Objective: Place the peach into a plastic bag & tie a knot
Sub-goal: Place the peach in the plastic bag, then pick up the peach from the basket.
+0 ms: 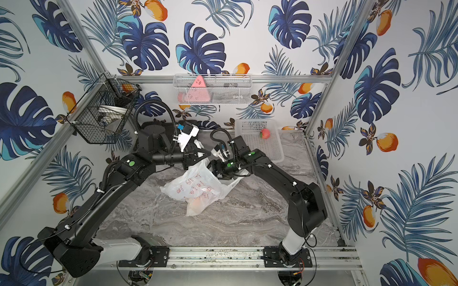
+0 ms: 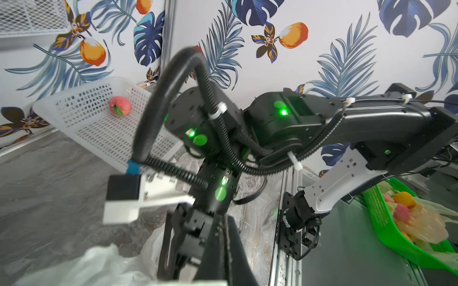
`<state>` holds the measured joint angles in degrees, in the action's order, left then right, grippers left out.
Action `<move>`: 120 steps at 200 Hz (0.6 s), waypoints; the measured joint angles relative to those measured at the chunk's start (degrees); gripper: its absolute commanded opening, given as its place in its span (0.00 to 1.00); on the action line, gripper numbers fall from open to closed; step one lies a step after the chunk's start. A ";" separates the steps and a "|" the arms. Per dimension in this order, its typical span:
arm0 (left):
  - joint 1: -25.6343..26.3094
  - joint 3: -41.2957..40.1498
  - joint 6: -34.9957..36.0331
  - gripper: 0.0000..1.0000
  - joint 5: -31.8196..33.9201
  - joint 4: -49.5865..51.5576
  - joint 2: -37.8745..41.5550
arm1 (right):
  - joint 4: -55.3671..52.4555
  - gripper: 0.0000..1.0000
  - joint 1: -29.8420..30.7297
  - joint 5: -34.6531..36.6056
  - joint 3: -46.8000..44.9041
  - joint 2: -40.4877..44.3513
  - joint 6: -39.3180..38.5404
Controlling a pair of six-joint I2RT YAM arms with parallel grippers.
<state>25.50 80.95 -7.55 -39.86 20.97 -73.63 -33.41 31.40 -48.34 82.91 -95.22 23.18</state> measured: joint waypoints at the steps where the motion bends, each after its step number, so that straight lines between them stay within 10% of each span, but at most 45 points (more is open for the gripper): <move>1: -0.02 0.00 0.00 0.00 0.04 -0.04 0.00 | -0.07 0.84 -0.17 0.00 0.11 0.09 -0.02; 57: -0.42 0.72 -1.44 0.00 9.57 0.24 -2.60 | -0.37 0.81 -18.40 8.68 3.80 1.05 4.50; 120: -0.39 -1.66 -2.99 0.00 9.55 -1.46 -3.15 | -0.39 0.84 -20.72 47.25 22.23 -23.54 8.68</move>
<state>25.10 79.29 -10.55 -30.30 19.51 -76.77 -33.80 10.68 -1.08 105.14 -118.76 31.86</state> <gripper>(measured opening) 0.054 0.834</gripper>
